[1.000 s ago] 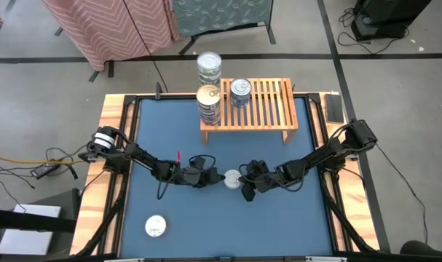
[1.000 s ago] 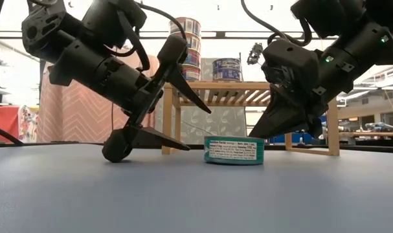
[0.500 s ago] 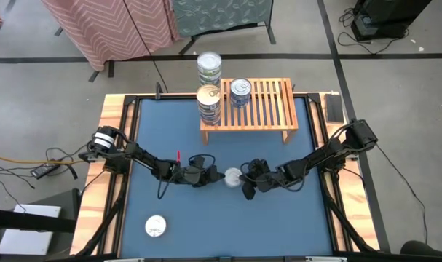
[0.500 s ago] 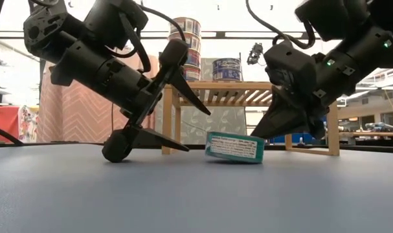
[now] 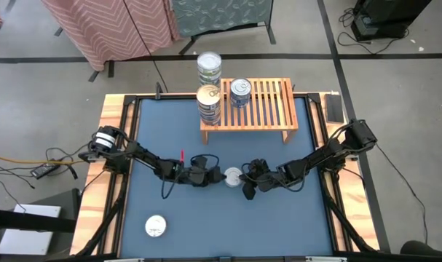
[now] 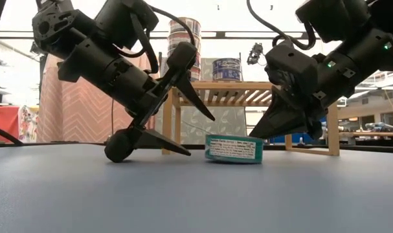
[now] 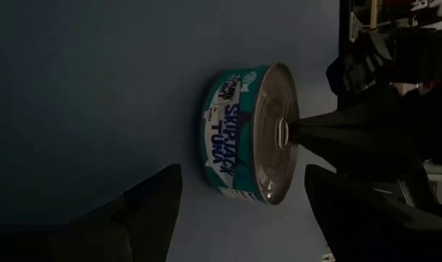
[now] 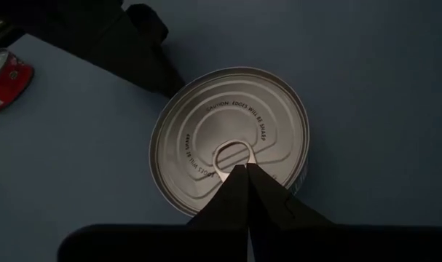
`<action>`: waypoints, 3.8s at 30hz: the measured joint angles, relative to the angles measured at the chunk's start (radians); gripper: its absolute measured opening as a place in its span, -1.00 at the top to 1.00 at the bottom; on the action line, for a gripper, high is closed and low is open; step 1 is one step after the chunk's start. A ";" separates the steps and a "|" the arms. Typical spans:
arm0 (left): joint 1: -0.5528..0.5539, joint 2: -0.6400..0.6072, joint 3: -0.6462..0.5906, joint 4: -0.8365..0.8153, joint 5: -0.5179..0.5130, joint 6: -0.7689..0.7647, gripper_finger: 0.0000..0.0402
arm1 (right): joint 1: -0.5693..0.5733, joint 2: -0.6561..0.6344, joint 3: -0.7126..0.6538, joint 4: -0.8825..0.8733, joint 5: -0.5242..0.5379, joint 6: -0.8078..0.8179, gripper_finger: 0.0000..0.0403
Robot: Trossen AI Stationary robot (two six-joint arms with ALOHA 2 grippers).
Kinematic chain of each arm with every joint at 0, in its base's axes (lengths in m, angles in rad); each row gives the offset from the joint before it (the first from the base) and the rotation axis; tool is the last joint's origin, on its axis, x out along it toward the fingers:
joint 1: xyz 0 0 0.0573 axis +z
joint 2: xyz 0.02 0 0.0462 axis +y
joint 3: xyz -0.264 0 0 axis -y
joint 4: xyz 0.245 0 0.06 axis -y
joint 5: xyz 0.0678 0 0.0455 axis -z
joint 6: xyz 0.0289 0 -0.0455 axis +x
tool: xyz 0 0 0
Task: Stack canned seafood by type on shelf
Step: Put the dark green tuna can on the shelf
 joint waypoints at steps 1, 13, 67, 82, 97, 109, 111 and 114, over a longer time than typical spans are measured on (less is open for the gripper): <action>0.001 0.004 0.001 0.002 0.000 -0.003 -0.47 | 0.000 0.000 0.000 -0.003 0.000 0.001 0.98; 0.008 0.048 0.041 -0.004 -0.001 -0.004 -0.47 | 0.014 -0.002 -0.008 -0.004 0.014 0.011 0.98; 0.061 0.127 0.119 -0.018 0.275 0.040 -0.46 | 0.037 0.020 -0.015 0.010 0.022 0.024 0.98; 0.062 0.127 0.124 -0.083 0.304 0.048 -0.46 | 0.037 0.020 -0.015 0.010 0.025 0.014 0.98; 0.061 0.126 0.119 -0.076 0.153 0.022 0.00 | 0.024 0.020 -0.022 0.025 0.034 -0.021 0.98; 0.062 0.126 0.113 -0.012 0.158 0.055 0.90 | 0.043 -0.033 -0.036 0.051 0.038 -0.104 0.98; 0.062 0.123 0.113 -0.005 0.166 0.066 0.96 | 0.044 -0.074 -0.037 0.025 0.027 -0.124 0.98; 0.063 0.119 0.115 -0.009 0.173 0.078 0.99 | 0.042 -0.154 -0.037 -0.026 0.034 -0.146 0.99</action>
